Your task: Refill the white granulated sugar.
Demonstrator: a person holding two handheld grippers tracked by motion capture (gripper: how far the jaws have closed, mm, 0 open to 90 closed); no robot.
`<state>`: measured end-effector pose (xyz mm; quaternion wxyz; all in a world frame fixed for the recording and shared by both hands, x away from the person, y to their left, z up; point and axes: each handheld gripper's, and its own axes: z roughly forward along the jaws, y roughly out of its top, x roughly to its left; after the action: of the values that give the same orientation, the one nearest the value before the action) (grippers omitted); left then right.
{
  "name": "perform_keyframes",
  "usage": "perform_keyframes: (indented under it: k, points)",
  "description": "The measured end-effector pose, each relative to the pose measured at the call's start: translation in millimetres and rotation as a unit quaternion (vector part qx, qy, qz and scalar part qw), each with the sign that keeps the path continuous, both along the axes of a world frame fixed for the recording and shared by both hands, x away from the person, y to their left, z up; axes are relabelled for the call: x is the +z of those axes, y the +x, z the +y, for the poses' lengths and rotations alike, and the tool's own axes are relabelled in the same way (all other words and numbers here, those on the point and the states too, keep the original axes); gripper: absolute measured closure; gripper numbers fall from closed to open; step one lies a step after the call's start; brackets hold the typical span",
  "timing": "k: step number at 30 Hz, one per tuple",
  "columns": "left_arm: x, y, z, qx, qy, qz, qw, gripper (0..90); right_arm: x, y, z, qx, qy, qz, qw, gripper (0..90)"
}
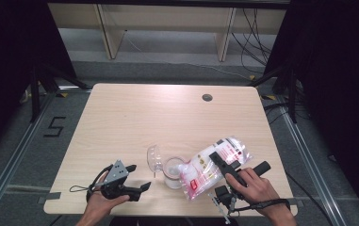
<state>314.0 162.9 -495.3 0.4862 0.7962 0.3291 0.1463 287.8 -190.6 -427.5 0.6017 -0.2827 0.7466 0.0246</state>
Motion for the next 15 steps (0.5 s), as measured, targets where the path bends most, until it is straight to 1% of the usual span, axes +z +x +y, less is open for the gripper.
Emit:
perform_keyframes:
  k: [2, 3, 6, 9, 11, 12, 15]
  points:
    - [0.2, -0.2, 0.0, 0.001, 0.002, 0.000, 1.0000, 16.1, 0.2, -0.2, 0.0, -0.001, -0.002, -0.001, 1.0000, 59.9]
    - [0.2, -0.1, 0.0, 0.001, 0.002, 0.000, 1.0000, 16.1, 1.2, 0.3, 0.2, 0.003, -0.009, -0.003, 0.9999, 59.9]
    - [0.0, 0.1, 0.0, 0.000, 0.000, 0.000, 1.0000, 16.1, -0.1, -0.1, -0.1, -0.001, -0.002, -0.001, 1.0000, 60.1]
    - [-0.1, 0.1, 0.0, 0.000, 0.000, 0.000, 1.0000, 16.1, -0.3, -0.1, -0.3, -0.001, -0.003, -0.001, 1.0000, 60.3]
    - [0.0, -0.1, -0.1, 0.001, 0.001, 0.000, 1.0000, 16.1, -0.3, -0.2, -0.2, -0.001, -0.003, -0.002, 1.0000, 60.3]
    - [0.1, 0.0, 0.0, 0.001, 0.001, 0.000, 1.0000, 16.1, 1.0, 0.3, 0.3, 0.004, -0.013, -0.007, 0.9999, 60.5]
    - [0.1, -0.2, 0.0, 0.002, 0.002, 0.000, 1.0000, 16.1, 1.1, -0.1, 0.4, 0.004, -0.013, -0.008, 0.9999, 60.6]
